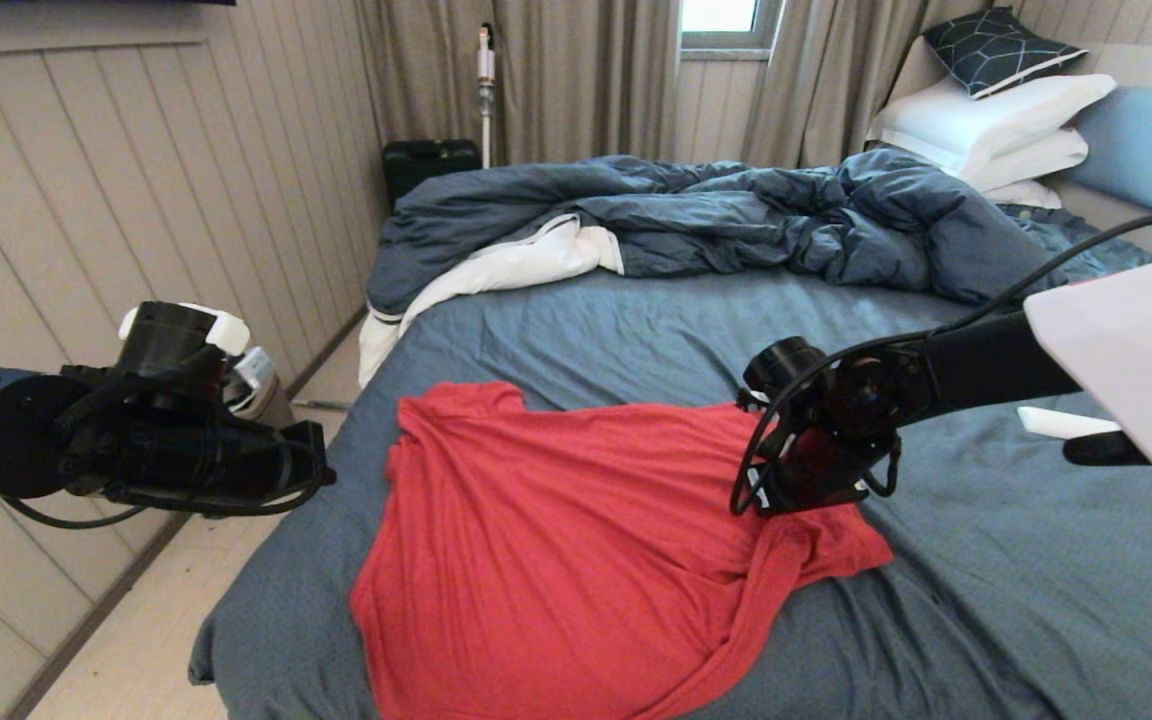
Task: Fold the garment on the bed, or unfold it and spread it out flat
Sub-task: Unford the red T-shirt
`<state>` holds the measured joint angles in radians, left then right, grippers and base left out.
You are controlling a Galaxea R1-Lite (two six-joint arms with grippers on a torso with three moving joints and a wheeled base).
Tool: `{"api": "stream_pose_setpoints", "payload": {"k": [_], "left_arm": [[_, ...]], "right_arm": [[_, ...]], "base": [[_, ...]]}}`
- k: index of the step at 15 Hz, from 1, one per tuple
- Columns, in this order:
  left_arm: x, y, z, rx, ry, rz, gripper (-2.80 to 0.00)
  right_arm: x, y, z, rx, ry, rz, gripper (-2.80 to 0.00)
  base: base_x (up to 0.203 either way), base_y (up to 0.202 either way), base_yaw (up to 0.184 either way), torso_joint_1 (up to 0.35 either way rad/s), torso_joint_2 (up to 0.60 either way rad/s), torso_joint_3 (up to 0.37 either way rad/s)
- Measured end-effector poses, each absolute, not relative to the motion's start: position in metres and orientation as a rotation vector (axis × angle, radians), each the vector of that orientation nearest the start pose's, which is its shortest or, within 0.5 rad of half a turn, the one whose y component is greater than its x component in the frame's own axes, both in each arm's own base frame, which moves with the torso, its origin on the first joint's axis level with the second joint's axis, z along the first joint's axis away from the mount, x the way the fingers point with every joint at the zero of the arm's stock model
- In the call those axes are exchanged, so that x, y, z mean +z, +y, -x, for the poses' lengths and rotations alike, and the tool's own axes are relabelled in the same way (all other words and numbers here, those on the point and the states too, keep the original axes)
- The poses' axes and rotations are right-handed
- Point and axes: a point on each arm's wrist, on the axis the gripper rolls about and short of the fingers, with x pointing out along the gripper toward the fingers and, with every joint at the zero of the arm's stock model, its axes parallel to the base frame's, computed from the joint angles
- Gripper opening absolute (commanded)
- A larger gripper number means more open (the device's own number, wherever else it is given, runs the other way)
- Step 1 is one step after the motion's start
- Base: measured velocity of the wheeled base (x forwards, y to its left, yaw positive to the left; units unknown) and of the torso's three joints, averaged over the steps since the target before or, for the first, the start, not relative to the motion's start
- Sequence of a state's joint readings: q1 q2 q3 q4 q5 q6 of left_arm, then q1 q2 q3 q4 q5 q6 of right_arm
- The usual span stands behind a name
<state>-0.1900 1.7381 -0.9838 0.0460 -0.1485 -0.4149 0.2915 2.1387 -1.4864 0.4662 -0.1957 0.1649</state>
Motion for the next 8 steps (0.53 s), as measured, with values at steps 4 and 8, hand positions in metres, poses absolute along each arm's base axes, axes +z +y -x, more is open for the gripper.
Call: {"api": "stream_pose_setpoints", "payload": {"k": [4,8], "left_arm": [[0.156,-0.061,-0.295,-0.149,0.864,0.368,-2.80],[0.155,-0.062,-0.294,-0.153,0.869,0.368,-2.80]], "right_arm": [[0.122,0.107,-0.371,-0.015,1.071,0.126,-2.80],[0.136,0.106,-0.357,-0.011,1.054,0.128,-2.80]], "base": [[0.000,0.000,0.000,0.000,0.00,0.000],[0.000,0.000,0.000,0.000,0.00,0.000]]}}
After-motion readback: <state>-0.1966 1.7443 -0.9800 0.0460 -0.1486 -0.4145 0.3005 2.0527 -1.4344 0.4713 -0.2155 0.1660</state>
